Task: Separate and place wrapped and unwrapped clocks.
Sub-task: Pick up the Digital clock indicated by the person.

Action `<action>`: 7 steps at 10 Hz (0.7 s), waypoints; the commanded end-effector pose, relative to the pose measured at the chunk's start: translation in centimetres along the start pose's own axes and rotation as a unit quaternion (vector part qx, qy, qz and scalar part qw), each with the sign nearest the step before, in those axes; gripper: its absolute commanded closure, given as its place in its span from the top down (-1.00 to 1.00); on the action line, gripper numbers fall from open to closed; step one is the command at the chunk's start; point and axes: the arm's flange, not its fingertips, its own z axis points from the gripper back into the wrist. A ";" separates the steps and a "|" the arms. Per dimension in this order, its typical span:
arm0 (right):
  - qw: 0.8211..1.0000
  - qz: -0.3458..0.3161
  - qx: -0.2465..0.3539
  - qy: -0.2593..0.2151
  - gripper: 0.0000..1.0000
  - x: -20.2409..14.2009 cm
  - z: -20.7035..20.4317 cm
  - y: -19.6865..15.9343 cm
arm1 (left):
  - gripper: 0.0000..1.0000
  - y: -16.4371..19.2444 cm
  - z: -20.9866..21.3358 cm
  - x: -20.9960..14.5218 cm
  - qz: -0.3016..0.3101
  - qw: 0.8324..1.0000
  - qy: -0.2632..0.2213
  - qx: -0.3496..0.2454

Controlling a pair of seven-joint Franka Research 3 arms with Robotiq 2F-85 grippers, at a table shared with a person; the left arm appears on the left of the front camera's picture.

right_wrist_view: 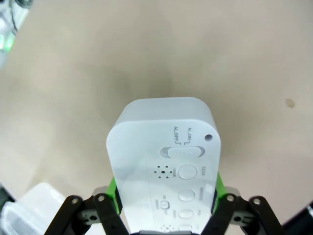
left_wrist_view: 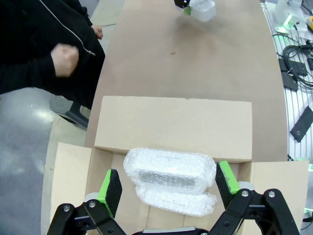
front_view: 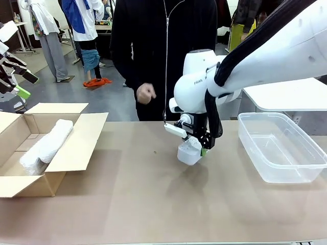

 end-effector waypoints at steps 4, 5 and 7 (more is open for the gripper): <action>0.990 -0.131 0.046 0.008 -0.62 2.4 8.0 1.1 | 1.00 0.0 0.2 -0.1 -0.004 1.000 0.000 -0.001; 0.986 -0.158 0.049 0.016 -0.22 2.7 9.4 1.2 | 1.00 0.0 0.2 -0.1 -0.004 1.000 0.000 -0.001; 0.977 -0.202 0.058 0.035 -0.61 3.3 12.0 1.3 | 1.00 0.0 0.2 -0.1 -0.004 1.000 0.000 -0.001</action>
